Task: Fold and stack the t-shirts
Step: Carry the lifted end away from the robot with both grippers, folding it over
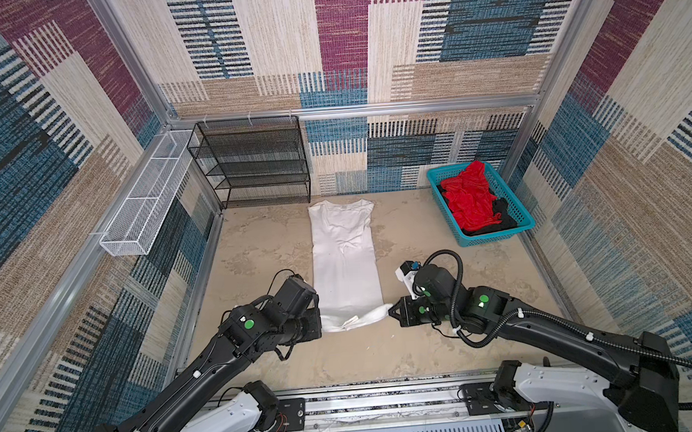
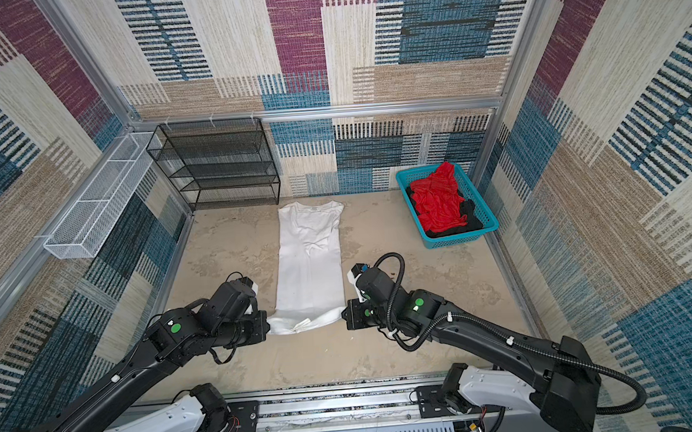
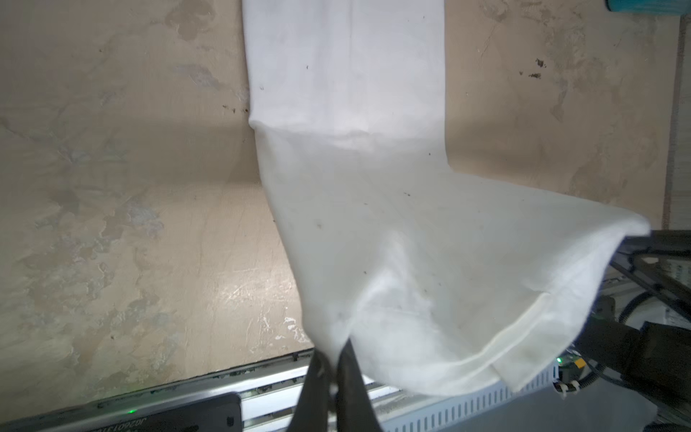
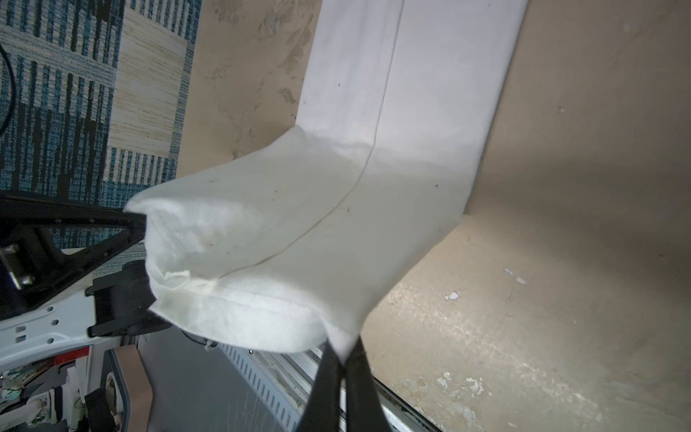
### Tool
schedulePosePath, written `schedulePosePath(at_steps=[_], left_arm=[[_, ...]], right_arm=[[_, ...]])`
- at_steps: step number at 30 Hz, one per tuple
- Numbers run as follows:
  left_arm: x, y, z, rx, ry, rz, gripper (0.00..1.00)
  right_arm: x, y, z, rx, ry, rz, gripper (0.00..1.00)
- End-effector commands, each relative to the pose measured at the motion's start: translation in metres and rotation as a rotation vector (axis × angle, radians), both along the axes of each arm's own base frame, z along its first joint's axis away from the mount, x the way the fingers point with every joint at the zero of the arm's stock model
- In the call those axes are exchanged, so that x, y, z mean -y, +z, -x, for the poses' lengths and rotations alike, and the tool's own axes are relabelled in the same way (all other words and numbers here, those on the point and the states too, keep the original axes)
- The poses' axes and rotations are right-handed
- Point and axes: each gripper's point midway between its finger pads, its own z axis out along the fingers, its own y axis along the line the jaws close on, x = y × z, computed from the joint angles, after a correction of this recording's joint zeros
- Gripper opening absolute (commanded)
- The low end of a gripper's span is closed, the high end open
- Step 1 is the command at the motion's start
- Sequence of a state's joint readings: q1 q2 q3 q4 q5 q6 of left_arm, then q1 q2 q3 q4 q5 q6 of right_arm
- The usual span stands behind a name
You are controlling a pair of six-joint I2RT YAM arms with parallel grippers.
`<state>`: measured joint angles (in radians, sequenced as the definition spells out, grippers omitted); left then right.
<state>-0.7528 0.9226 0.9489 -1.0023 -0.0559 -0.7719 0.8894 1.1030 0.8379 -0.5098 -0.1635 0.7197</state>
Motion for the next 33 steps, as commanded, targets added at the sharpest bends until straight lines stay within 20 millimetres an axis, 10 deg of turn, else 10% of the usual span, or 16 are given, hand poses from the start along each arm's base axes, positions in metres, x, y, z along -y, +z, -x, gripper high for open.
schedulePosePath(at_steps=[1, 16, 33], left_arm=[[0.001, 0.014, -0.02, 0.102, -0.004, -0.025, 0.0], [0.003, 0.04, -0.088, 0.241, 0.035, -0.033, 0.0], [0.007, 0.018, -0.166, 0.221, 0.032, 0.0, 0.0]], right_arm=[[-0.001, 0.016, -0.022, 0.096, -0.036, -0.024, 0.0], [0.0, 0.034, -0.08, 0.221, -0.093, -0.017, 0.0], [0.003, 0.019, -0.145, 0.281, -0.122, 0.032, 0.0]])
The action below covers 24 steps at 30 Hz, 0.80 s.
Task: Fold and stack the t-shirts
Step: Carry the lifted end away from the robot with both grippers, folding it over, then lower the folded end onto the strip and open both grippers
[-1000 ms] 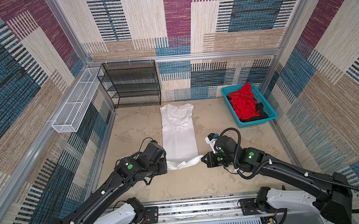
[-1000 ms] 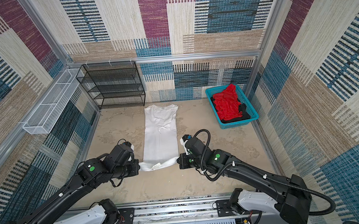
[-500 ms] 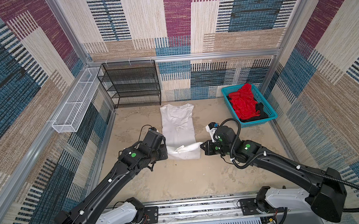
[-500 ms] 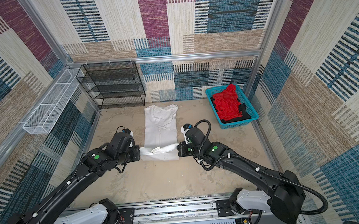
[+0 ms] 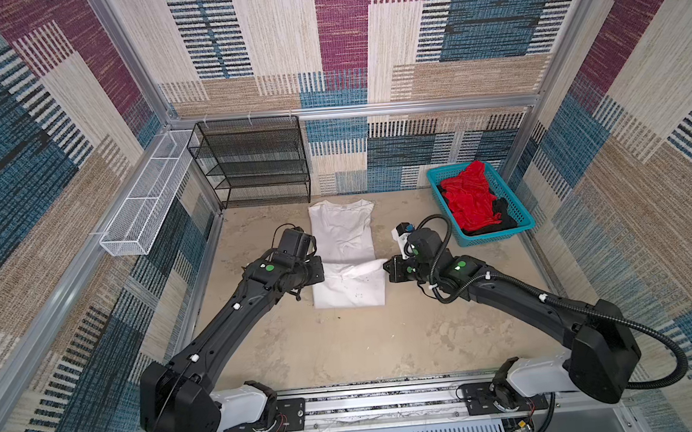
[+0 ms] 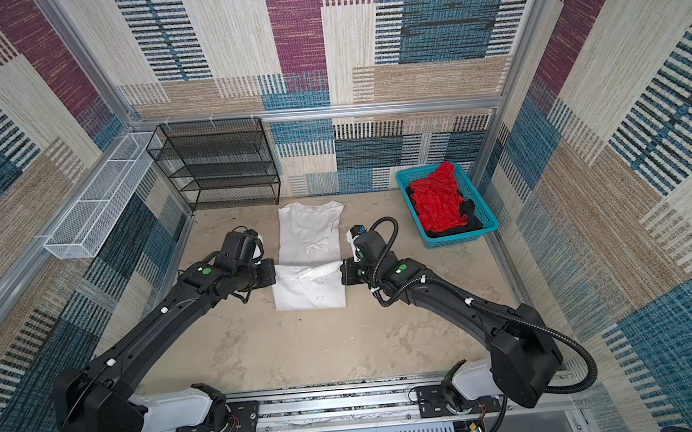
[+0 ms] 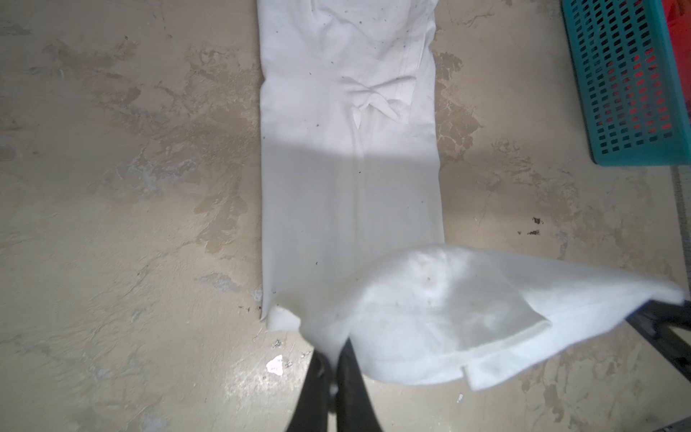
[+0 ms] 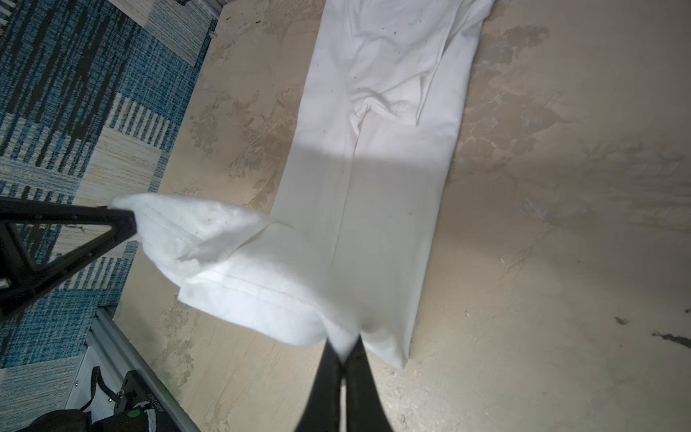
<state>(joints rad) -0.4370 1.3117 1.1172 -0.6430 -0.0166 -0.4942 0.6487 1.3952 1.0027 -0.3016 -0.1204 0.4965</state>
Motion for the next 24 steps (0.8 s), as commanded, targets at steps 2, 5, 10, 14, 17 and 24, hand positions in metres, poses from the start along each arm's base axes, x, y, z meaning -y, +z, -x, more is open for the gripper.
schedulePosePath(at_steps=[2, 5, 10, 14, 17, 24], left_arm=[[0.005, 0.008, -0.024, 0.049, -0.027, 0.024, 0.0], [0.003, 0.005, -0.036, 0.047, -0.021, 0.022, 0.0], [0.002, -0.006, -0.055, 0.026, -0.021, 0.024, 0.0], [0.0, -0.018, -0.069, 0.006, -0.013, 0.013, 0.0], [-0.004, -0.027, -0.078, -0.003, -0.001, 0.01, 0.0], [-0.01, -0.054, -0.098, -0.048, 0.012, 0.017, 0.0]], right_arm=[[-0.004, 0.009, -0.021, 0.073, 0.008, -0.022, 0.0], [-0.006, 0.003, -0.032, 0.07, 0.015, -0.014, 0.0], [-0.007, -0.007, -0.051, 0.07, 0.018, 0.003, 0.0], [-0.009, -0.019, -0.067, 0.058, 0.029, 0.011, 0.0], [-0.012, -0.03, -0.078, 0.044, 0.04, 0.006, 0.0], [-0.017, -0.058, -0.098, 0.004, 0.06, 0.012, 0.0]])
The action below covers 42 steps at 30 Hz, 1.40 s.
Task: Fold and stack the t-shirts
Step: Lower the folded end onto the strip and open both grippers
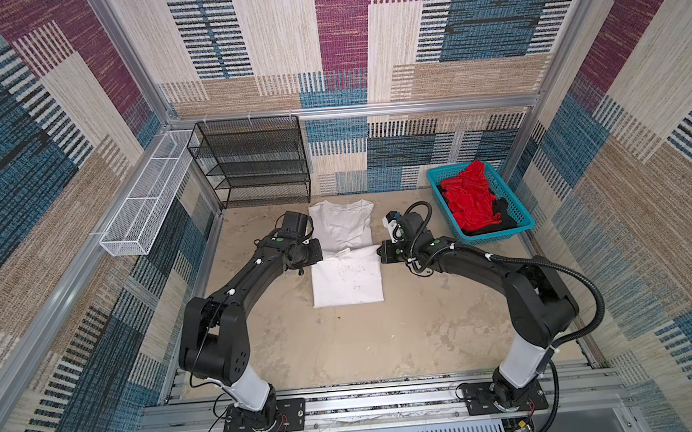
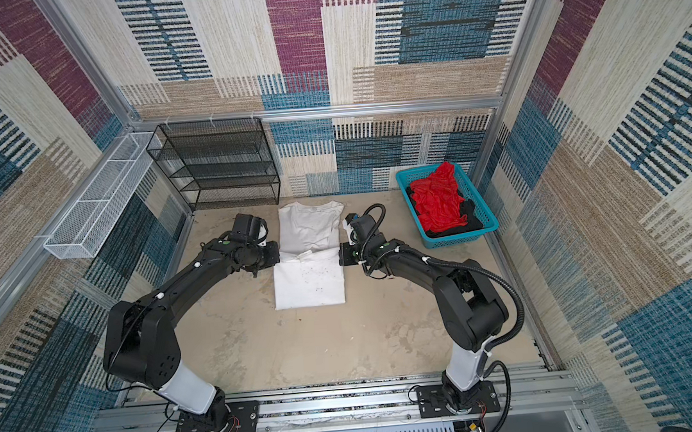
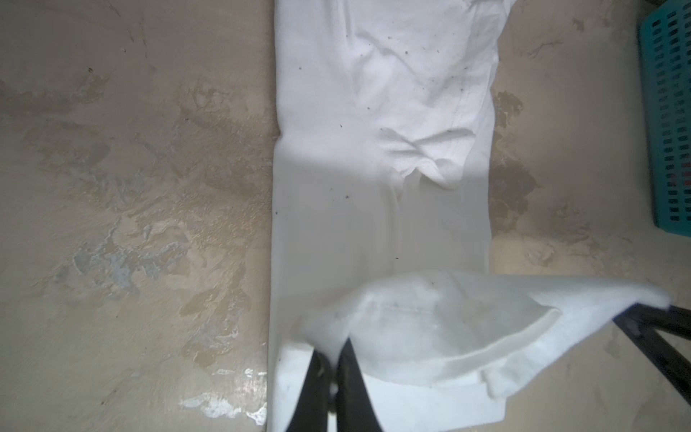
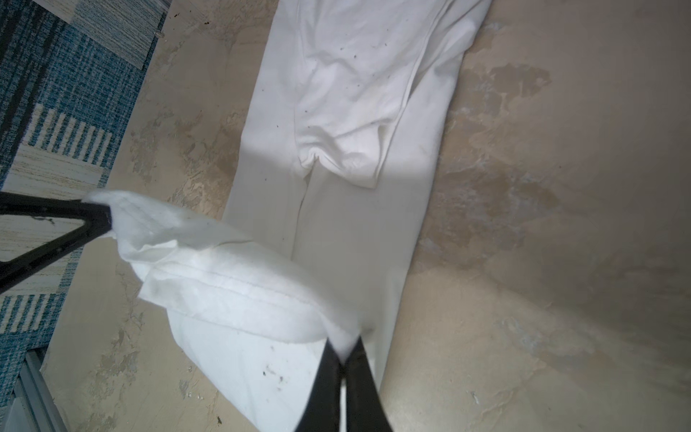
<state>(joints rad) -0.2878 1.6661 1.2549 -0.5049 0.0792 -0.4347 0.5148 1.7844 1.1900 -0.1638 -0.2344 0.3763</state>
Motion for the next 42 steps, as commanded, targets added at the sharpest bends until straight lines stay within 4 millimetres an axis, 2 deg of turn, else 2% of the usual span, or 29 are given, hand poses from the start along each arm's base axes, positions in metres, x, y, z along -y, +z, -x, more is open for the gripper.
schedulePosePath(at_steps=[1, 10, 16, 18, 23, 25, 29, 34, 37, 42], left_arm=[[0.002, 0.0, -0.016, 0.033, -0.036, -0.003, 0.0], [0.003, -0.03, -0.035, -0.003, -0.052, 0.001, 0.0], [0.003, -0.037, -0.041, -0.022, -0.051, -0.002, 0.0], [0.002, -0.033, -0.043, -0.011, -0.053, -0.011, 0.08], [0.001, -0.009, -0.041, 0.039, -0.069, -0.01, 0.22], [0.002, -0.003, -0.035, 0.057, -0.07, 0.015, 0.27], [0.01, -0.003, -0.014, 0.064, -0.076, 0.1, 0.29], [0.023, -0.028, 0.0, 0.024, -0.083, 0.185, 0.26], [0.026, -0.036, -0.01, 0.032, -0.082, 0.192, 0.26], [0.025, -0.054, -0.041, 0.031, -0.061, 0.149, 0.25]], right_arm=[[-0.008, -0.001, -0.011, 0.027, 0.031, -0.023, 0.0], [-0.012, -0.03, -0.027, -0.014, 0.045, 0.008, 0.0], [-0.012, -0.035, -0.035, -0.013, 0.048, 0.018, 0.0], [-0.014, -0.031, -0.037, 0.005, 0.063, 0.016, 0.01], [-0.015, 0.001, -0.035, 0.075, 0.076, -0.015, 0.47], [-0.012, 0.011, -0.029, 0.084, 0.07, -0.034, 0.52], [-0.009, 0.01, -0.006, 0.043, 0.074, -0.079, 0.5], [-0.019, -0.008, 0.01, -0.016, 0.097, -0.095, 0.42], [-0.031, -0.018, 0.006, -0.035, 0.115, -0.092, 0.4], [-0.044, -0.037, -0.019, -0.049, 0.111, -0.061, 0.38]])
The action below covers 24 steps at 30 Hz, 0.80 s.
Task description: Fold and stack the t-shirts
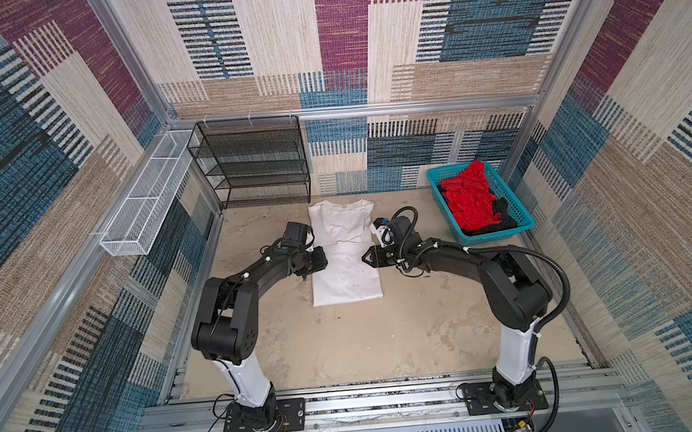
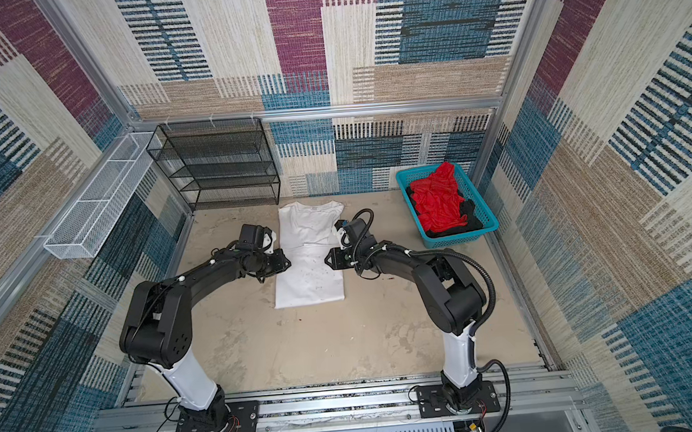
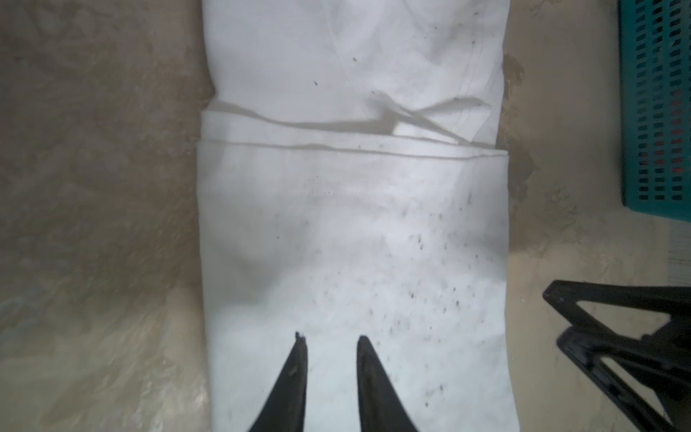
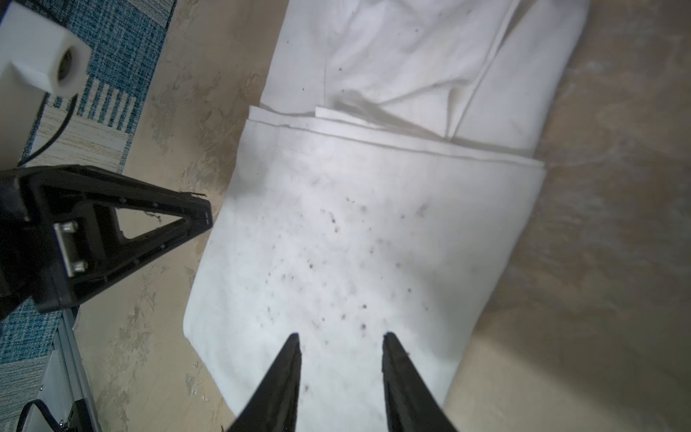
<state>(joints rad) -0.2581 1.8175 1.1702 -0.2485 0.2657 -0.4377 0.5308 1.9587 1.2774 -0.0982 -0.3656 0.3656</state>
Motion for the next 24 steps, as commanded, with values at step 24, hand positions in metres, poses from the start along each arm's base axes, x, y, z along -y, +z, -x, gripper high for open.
schedulePosePath(at_steps=[24], left_arm=[[0.008, 0.013, 0.078, -0.043, -0.019, 0.141, 0.23]], right_arm=[[-0.004, 0.004, 0.059, -0.054, 0.044, -0.034, 0.37]])
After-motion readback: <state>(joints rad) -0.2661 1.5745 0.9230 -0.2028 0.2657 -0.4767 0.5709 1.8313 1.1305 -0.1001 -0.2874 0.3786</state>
